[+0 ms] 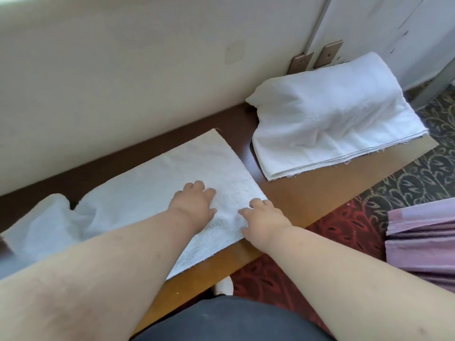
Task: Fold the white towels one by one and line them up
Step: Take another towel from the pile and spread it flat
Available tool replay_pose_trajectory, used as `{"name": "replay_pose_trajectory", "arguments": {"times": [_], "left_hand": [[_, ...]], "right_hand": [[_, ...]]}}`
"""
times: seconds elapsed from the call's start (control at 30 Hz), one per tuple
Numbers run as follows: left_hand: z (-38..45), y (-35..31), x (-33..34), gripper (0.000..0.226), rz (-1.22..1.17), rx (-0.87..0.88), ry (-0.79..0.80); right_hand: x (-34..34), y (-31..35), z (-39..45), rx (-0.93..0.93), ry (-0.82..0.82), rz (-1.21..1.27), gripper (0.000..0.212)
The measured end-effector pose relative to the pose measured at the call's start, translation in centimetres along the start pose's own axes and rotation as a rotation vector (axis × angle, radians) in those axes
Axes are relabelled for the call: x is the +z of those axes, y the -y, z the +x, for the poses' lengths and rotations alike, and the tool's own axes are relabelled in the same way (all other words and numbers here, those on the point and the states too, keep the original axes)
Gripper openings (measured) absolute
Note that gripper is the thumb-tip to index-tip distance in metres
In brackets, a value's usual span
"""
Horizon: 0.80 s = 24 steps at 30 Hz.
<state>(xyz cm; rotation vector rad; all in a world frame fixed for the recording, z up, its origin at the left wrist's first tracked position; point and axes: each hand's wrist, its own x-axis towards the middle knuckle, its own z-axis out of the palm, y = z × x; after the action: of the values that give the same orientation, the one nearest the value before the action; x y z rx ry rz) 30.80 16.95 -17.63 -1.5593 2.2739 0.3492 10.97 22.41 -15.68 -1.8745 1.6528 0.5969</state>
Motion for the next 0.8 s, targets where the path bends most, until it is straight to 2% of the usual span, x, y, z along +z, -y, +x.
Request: {"name": "replay_pose_trajectory", "arguments": {"times": [0.07, 0.13, 0.2, 0.23, 0.33, 0.47, 0.63, 0.8], "left_hand": [[-1.5, 0.1, -0.1, 0.047, 0.004, 0.001, 0.002], [-2.7, 0.3, 0.3, 0.048, -0.03, 0.039, 0.178], [-3.7, 0.6, 0.4, 0.057, -0.09, 0.058, 0.324], [-4.1, 0.8, 0.2, 0.06, -0.139, 0.047, 0.341], [-5.3, 1.5, -0.5, 0.058, -0.297, -0.025, 0.228], [-9.6, 5.0, 0.6, 0.056, -0.382, -0.223, 0.066], [-18.0, 11.4, 4.0, 0.054, -0.427, -0.432, 0.047], [-24.9, 16.1, 8.2, 0.054, -0.509, -0.59, 0.056]], "right_hand": [[-0.1, 0.3, -0.3, -0.022, 0.074, -0.039, 0.055], [0.0, 0.5, -0.5, -0.024, 0.18, -0.091, 0.06], [-0.6, 1.0, -0.4, -0.026, 0.164, -0.132, 0.055], [-1.0, 1.4, -0.3, -0.034, 0.118, -0.13, 0.051], [-1.7, 2.8, -0.2, -0.095, 0.011, -0.042, 0.052], [-1.5, 6.9, 0.4, -0.25, -0.012, -0.084, 0.058], [-1.7, 15.8, 1.7, -0.428, 0.014, -0.202, 0.057], [-1.4, 26.7, 2.3, -0.637, -0.054, -0.245, 0.054]]}}
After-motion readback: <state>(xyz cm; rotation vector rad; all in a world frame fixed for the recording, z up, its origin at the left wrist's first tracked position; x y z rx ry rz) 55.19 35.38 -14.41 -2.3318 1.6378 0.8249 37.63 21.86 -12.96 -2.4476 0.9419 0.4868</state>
